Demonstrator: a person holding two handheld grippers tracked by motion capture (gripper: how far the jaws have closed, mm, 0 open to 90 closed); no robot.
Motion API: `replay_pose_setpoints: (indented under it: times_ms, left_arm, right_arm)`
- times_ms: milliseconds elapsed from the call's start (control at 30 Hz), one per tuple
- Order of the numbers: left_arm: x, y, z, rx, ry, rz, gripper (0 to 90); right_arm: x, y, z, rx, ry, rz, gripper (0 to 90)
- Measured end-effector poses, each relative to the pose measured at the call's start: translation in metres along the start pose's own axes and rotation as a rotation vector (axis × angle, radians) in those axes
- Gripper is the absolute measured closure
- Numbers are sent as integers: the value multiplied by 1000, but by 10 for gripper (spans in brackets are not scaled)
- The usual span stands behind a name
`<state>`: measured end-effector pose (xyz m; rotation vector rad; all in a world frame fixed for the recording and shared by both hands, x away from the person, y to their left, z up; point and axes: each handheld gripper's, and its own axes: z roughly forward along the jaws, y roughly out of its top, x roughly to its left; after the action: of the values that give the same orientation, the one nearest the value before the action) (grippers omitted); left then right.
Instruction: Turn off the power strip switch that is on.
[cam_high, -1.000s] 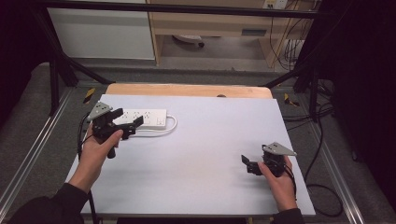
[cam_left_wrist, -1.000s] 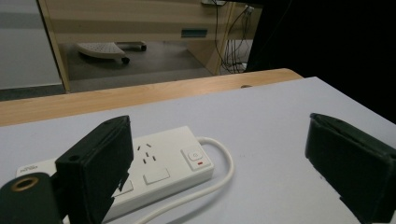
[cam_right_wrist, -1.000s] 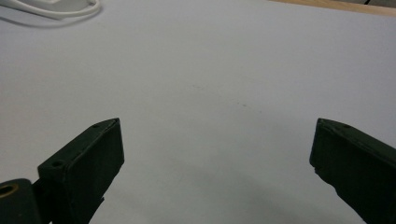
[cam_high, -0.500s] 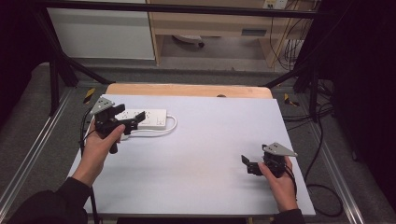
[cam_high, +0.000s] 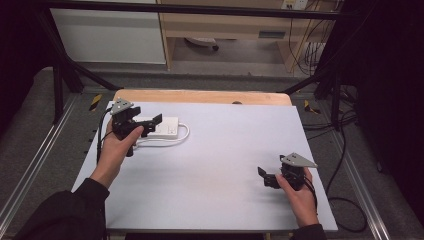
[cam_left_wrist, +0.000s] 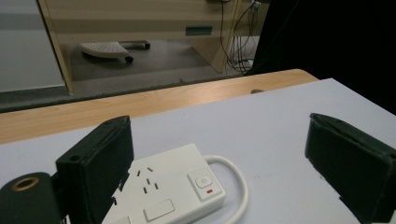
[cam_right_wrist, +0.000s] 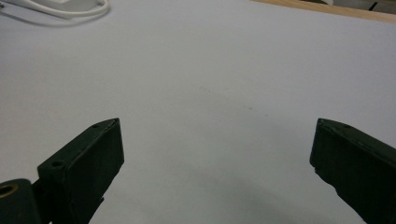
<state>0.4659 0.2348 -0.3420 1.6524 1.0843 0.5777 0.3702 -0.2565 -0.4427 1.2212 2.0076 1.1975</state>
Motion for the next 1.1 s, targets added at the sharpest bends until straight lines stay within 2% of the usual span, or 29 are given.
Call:
replay_pose_setpoints:
  times_ms: [267, 467, 533, 667, 700, 733, 1100]
  left_arm:
    - [14, -3, 3, 20, 30, -6, 154]
    - [24, -7, 4, 55, 61, 12, 354]
    - [26, -8, 4, 62, 60, 14, 438]
    - [28, -11, 6, 82, 62, 42, 541]
    - [29, -11, 6, 87, 66, 48, 605]
    - [30, -12, 7, 89, 67, 48, 605]
    - [33, -16, 11, 121, 41, 44, 842]
  right_arm:
    - [-1, 0, 0, 0, 6, 4, 33]
    - [1, 0, 0, 5, 7, -2, 33]
    - [1, 0, 0, 5, 6, 2, 34]
    - [0, 0, 0, 2, 4, -1, 34]
    - [1, 0, 0, 0, 5, -1, 34]
    - [1, 0, 0, 0, 5, -1, 34]
    - [0, 1, -2, -5, 8, 1, 34]
